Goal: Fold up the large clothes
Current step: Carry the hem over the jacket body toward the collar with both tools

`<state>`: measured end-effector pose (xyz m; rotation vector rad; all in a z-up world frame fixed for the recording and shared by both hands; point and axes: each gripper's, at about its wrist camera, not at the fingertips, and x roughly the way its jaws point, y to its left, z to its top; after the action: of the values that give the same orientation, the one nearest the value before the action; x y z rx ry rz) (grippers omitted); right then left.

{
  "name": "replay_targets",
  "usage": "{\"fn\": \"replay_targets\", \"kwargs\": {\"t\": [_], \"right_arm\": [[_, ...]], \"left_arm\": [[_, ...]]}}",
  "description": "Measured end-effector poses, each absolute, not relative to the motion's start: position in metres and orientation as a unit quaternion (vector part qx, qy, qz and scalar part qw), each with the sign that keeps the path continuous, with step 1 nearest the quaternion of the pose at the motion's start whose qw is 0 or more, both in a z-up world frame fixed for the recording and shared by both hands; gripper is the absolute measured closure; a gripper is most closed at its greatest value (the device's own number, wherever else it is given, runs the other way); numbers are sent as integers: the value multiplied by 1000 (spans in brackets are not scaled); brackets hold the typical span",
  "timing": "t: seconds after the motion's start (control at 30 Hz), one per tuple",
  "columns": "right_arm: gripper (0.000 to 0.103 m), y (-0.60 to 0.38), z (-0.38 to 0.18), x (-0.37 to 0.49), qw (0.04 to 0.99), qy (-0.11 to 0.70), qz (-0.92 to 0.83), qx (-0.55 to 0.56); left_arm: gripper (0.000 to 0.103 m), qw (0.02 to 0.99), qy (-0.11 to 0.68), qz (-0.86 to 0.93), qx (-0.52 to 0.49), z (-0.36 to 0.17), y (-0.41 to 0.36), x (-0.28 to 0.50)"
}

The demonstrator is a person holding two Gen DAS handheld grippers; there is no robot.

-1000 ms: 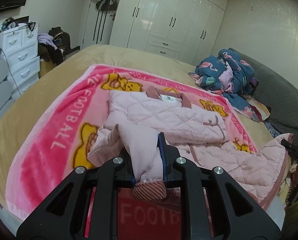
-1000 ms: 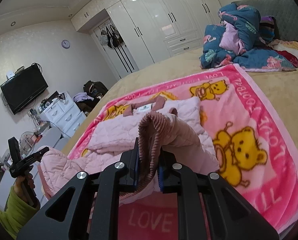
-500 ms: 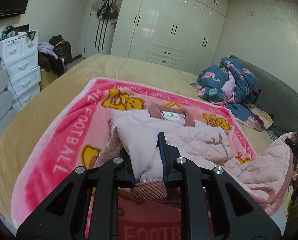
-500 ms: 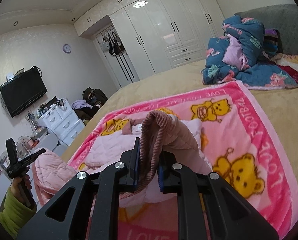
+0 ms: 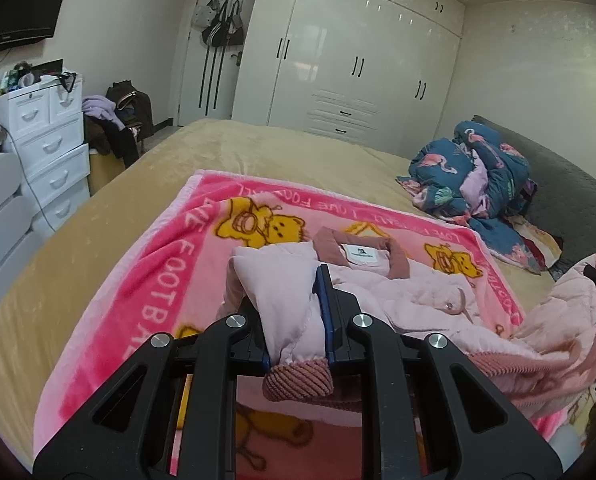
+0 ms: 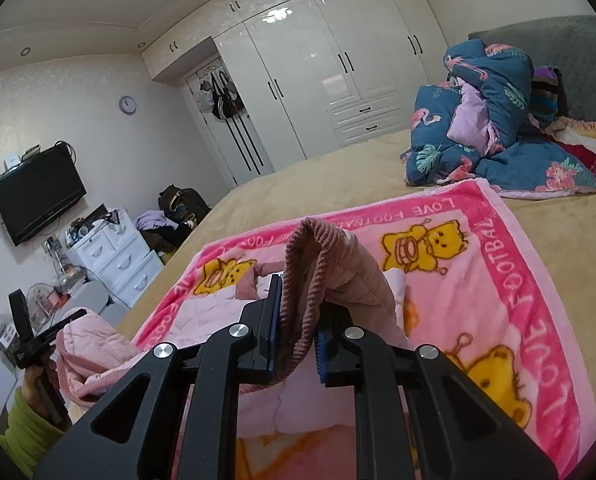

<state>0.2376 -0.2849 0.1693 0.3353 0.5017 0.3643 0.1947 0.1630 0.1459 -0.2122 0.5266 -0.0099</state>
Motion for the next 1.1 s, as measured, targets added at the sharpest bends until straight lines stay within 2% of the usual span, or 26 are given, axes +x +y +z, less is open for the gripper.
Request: {"fn": "replay_targets", "kwargs": {"t": [0.9, 1.1], "right_arm": [[89, -293, 125, 346, 921, 301, 149, 198], [80, -293, 115, 366, 912, 310, 157, 217]], "left_arm": [[91, 951, 297, 27, -85, 111, 178, 285], [91, 946, 313, 38, -78, 96, 182, 302]]}}
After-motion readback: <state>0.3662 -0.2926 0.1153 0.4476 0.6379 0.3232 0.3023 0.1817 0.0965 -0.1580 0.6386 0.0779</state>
